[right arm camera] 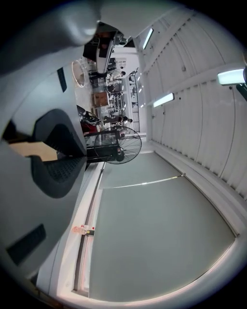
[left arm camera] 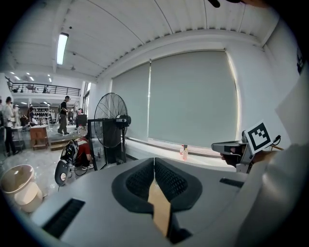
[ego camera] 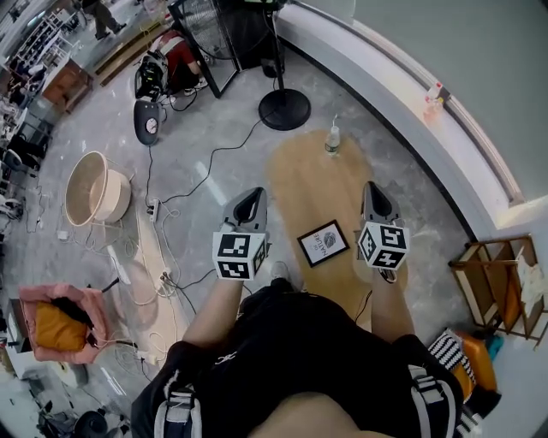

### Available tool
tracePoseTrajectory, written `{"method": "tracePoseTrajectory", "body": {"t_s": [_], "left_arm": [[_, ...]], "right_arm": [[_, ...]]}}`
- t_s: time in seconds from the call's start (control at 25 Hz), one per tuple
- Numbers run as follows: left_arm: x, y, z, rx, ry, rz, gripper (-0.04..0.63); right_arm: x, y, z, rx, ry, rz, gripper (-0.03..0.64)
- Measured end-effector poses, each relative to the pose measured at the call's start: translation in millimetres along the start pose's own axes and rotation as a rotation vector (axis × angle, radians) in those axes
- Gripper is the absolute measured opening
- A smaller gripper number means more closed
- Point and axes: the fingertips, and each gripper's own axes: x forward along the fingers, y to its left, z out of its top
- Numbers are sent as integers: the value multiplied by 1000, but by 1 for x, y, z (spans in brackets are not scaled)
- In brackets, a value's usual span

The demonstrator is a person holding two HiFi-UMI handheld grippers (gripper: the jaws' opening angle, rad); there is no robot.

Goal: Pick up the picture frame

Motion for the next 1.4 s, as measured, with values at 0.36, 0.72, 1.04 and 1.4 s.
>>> {"method": "tracePoseTrajectory", "body": {"t_s": [0.36,0.72,1.04,1.4], "left_arm": [[37,6,-78,-65,231,-40,224],[67,-1,-186,-213,435,-95,224],[108,-33,-306,-301,661,-206,224],[157,-54,-442,-404,813,-271,224]], "right_arm": [[28,0,-80,-17,270,157,154],[45,-14,-169,-23,490,171,147],[71,-25,-266,-89,676,184,147],[115,-33,-392,-98,887,266,144]]}}
